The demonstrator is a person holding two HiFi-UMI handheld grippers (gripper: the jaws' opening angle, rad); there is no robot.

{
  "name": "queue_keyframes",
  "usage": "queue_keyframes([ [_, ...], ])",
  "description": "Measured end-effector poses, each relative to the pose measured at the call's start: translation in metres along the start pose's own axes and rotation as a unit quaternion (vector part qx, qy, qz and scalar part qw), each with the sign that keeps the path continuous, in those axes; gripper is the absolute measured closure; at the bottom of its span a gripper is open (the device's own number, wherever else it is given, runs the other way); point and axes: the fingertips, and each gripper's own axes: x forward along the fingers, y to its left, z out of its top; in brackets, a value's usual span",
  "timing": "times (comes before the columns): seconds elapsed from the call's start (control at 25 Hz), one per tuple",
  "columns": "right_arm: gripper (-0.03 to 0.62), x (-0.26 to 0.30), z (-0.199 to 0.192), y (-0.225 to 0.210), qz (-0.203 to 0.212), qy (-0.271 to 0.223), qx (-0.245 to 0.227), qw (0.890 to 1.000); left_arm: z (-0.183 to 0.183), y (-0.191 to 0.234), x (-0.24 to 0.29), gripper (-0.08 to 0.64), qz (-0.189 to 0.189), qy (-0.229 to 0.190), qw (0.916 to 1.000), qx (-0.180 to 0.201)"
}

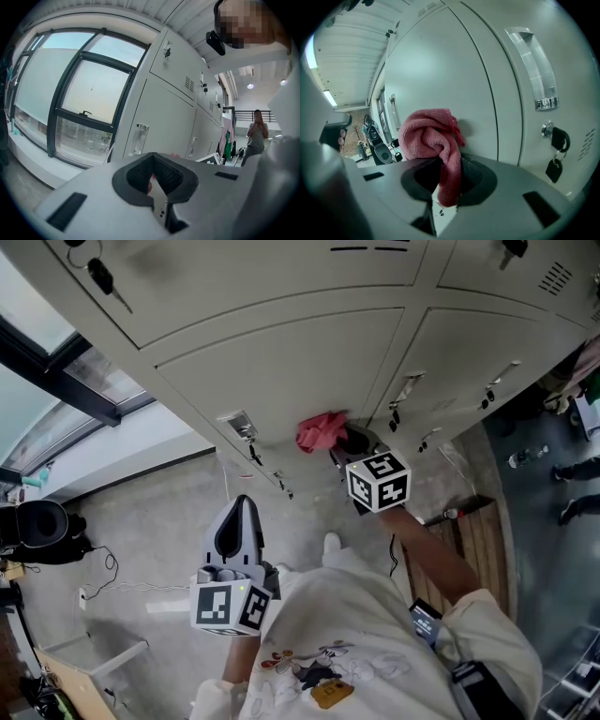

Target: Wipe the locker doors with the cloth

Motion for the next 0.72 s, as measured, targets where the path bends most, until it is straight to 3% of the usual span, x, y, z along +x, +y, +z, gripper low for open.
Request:
queue_keyframes([
  [0.72,0.515,-0.022,-0.015,-0.052,-0.028,0.008,0.014,0.999,-0.004,-0.025,0.015,0.558,-0.013,-0.003,0.9999,-0.001],
])
